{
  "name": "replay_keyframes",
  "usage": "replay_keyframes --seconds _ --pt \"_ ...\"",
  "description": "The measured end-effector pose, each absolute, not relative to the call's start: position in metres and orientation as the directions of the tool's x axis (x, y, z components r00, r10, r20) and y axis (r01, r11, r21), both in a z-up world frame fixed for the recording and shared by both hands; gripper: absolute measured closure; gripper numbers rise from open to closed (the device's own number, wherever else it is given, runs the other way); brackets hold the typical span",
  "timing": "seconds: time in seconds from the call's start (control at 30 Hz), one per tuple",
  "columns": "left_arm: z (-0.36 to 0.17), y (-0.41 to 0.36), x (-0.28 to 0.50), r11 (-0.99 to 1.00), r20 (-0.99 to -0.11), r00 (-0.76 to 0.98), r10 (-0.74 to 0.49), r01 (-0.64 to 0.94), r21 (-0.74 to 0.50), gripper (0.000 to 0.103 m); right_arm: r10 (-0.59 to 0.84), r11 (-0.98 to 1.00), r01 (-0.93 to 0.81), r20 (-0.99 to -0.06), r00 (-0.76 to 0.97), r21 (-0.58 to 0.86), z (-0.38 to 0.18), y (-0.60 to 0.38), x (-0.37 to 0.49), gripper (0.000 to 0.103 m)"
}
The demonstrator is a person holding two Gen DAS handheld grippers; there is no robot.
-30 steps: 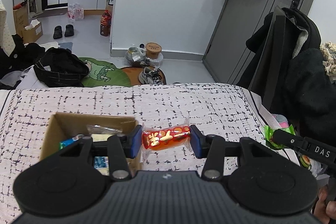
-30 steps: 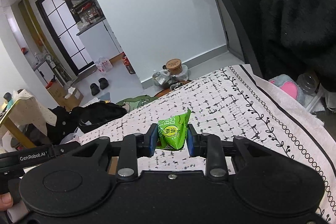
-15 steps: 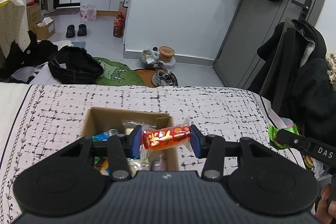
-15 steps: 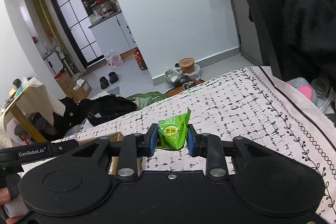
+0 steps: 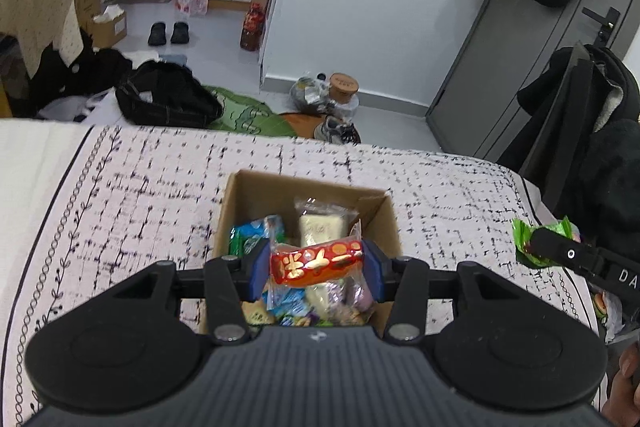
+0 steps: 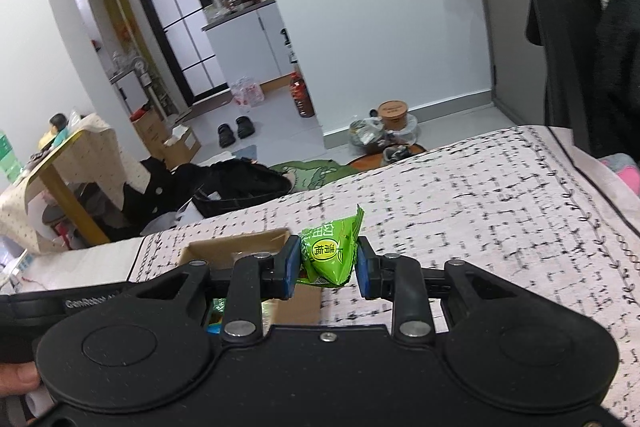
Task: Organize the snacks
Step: 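Carry both candies over the cardboard box and open both tools to drop them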
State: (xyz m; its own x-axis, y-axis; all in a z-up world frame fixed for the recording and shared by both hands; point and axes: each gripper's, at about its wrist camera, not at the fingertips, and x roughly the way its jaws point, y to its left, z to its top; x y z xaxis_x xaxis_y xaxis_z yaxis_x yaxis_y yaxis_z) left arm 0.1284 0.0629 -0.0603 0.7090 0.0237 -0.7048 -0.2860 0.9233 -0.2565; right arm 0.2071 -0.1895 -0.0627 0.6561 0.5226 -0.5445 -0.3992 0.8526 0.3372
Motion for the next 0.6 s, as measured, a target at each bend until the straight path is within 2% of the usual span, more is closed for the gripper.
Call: replay_keyframes --seconds 0.3,0.6 --pt "-0.073 0.09 0.12 0.889 -0.699 0.715 0.016 -0.331 -0.318 0.048 0.563 0.825 -0.459 -0.555 0.613 0.329 -0.063 -0.151 0.2 0.075" --pt "-0.071 0.106 0.11 0.881 -0.694 0.719 0.049 -0.359 -0.31 0.044 0.613 0.787 -0.495 -0.566 0.552 0.369 -0.066 -0.133 0.194 0.073"
